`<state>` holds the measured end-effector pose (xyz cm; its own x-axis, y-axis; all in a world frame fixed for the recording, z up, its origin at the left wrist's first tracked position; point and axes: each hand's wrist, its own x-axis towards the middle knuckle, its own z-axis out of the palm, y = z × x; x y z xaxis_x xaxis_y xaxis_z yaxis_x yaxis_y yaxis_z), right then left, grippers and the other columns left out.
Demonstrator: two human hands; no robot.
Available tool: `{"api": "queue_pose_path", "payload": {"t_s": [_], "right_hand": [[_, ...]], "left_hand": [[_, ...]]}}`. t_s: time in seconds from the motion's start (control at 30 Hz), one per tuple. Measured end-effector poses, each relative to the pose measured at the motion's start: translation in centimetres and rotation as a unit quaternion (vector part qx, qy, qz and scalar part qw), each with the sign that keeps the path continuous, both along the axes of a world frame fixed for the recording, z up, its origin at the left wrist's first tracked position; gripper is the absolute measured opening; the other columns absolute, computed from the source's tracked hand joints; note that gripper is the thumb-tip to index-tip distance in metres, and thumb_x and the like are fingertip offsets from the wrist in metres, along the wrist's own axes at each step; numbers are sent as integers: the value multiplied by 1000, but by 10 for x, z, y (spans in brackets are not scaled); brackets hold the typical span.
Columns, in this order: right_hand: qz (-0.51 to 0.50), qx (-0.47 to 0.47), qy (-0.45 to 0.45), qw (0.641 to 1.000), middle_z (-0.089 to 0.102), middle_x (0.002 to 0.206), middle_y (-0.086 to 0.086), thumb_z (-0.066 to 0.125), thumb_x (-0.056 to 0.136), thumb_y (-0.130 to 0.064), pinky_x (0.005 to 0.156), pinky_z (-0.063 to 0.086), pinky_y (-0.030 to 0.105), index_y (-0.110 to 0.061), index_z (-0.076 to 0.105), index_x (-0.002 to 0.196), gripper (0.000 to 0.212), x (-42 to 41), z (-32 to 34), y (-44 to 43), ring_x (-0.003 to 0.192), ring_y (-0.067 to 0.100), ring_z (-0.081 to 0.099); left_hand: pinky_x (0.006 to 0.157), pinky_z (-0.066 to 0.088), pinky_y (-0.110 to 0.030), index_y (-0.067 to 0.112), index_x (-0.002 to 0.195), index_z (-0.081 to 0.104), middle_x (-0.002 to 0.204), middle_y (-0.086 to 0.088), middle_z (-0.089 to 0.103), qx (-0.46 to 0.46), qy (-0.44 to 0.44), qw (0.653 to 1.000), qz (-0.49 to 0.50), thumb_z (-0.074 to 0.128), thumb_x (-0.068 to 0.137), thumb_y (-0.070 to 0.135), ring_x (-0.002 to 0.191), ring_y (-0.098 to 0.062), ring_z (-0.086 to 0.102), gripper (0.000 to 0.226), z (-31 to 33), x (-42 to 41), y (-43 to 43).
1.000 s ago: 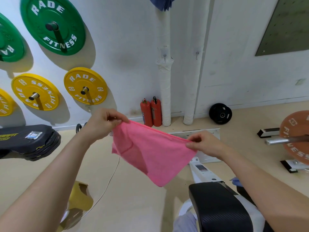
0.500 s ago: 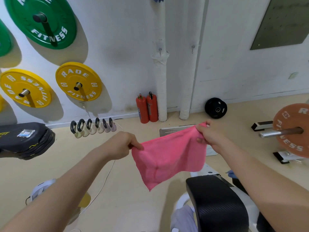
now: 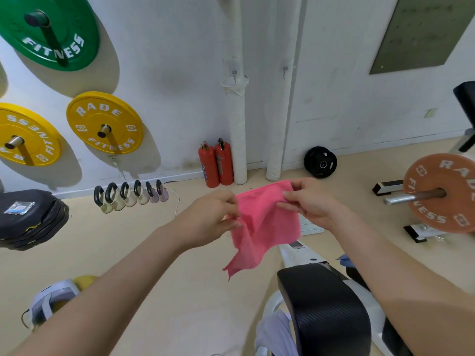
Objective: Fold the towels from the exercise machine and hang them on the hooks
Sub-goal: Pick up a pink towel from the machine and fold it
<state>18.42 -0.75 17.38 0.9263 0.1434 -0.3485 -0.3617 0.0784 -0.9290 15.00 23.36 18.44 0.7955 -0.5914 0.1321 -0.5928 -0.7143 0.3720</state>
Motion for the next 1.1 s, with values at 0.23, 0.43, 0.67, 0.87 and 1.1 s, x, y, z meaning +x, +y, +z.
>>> {"api": "queue_pose_path", "payload": {"t_s": [0.23, 0.43, 0.67, 0.87, 1.1], "right_hand": [[6, -23, -112, 993, 72, 80, 7, 66, 87, -5, 66, 57, 24, -10, 74, 87, 10, -33, 15, 33, 71, 12, 66], [22, 13, -120, 992, 70, 67, -9, 54, 96, -11, 55, 45, 9, -2, 72, 102, 21, -49, 19, 39, 59, -4, 61], [8, 20, -111, 994, 74, 90, 5, 55, 96, -14, 86, 52, 28, -10, 75, 95, 21, -55, 28, 39, 91, 14, 66], [14, 33, -107, 994, 60, 89, 21, 57, 94, -18, 84, 42, 41, -2, 74, 87, 25, -57, 33, 38, 85, 27, 52], [80, 30, -144, 986, 65, 88, 17, 54, 86, 3, 76, 45, 31, -4, 71, 107, 27, -64, 33, 31, 79, 27, 58]], "left_hand": [[65, 48, -22, 27, 77, 72, 69, 11, 68, -275, 133, 947, 98, 76, 78, 22, 65, -2, 58, 7, 19, -2, -36], [68, 52, -27, 21, 80, 75, 74, 2, 74, -325, 109, 929, 138, 78, 75, 24, 68, -4, 64, 6, 27, -8, -40], [69, 53, -31, 28, 79, 76, 72, 10, 72, -270, 52, 956, 105, 75, 79, 25, 71, -8, 66, 3, 39, -9, -39], [65, 44, -30, 20, 85, 72, 73, 5, 68, -132, -74, 987, 56, 58, 85, 35, 70, -11, 59, 21, 40, -7, -39], [64, 43, -21, 26, 82, 73, 73, 10, 69, -115, -134, 981, 83, 65, 84, 36, 74, -4, 57, 13, 43, -9, -45]]}}
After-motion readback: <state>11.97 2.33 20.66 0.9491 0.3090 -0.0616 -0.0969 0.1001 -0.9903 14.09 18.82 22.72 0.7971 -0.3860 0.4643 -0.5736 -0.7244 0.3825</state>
